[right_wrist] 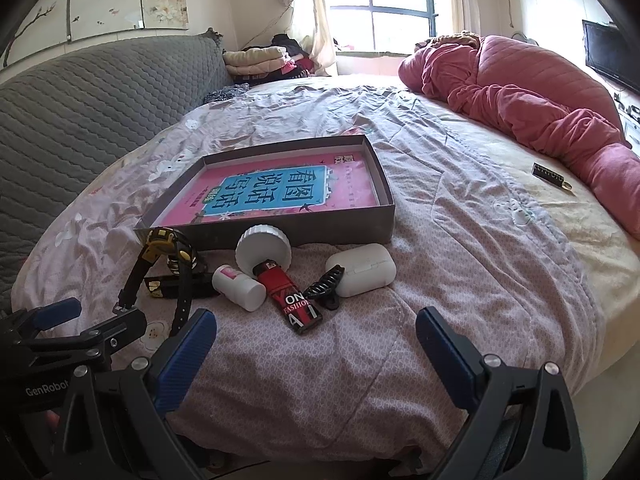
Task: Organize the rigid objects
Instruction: 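Move the left gripper to the black-and-yellow watch while the right approaches the white earbud case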
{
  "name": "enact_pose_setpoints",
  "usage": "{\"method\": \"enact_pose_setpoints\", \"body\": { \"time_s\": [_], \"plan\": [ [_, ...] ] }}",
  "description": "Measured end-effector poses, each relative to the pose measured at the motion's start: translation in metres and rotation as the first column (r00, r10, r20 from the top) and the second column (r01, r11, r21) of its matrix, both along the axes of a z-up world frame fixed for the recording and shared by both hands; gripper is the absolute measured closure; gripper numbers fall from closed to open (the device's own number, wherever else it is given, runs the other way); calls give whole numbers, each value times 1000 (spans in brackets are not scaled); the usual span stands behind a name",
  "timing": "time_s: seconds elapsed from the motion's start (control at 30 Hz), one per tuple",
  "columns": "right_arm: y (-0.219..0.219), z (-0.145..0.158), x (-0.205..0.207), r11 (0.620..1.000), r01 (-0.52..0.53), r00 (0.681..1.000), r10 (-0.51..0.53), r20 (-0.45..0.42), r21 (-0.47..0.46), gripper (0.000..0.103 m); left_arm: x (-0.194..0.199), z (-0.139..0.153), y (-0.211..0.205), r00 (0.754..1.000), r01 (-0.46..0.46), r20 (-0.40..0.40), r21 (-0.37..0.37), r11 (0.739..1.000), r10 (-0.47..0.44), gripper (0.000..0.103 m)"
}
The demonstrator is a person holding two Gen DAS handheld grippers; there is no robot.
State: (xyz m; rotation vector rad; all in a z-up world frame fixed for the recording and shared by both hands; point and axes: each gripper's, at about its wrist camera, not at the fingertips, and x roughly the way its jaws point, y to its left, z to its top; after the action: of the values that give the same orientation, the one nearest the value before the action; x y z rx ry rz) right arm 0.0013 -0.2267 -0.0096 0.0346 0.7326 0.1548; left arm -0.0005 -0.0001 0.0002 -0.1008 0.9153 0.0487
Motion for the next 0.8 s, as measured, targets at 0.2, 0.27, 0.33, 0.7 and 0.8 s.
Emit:
{"method": "enact_pose_setpoints", "body": {
  "time_s": [0.2, 0.27, 0.33, 0.7, 0.8],
  "plan": [
    [1, 2, -1, 1000, 2, 1000, -2, 5, -5, 3, 0, 0, 0, 1000, 2, 1, 2, 1000, -2, 0],
    [2, 2, -1, 1000, 5, 1000, -5, 5, -9, 3, 0, 0, 0, 1000, 4, 1, 2, 1000, -4, 0],
    [2, 2, -2, 1000, 3, 1000, -3, 4, -7, 3, 0, 0, 0, 1000, 4, 2, 2, 1000, -4, 0],
    [3, 1, -1, 1000, 2, 1000, -2, -1, -7, 3, 0, 3, -2, 1000, 0, 2, -2, 1000, 0, 0],
    [3, 1, -1, 1000, 1, 1000, -1, -5, -4, 3, 1, 2, 3, 1000, -4, 6, -12, 1000, 4, 0]
  ]
}}
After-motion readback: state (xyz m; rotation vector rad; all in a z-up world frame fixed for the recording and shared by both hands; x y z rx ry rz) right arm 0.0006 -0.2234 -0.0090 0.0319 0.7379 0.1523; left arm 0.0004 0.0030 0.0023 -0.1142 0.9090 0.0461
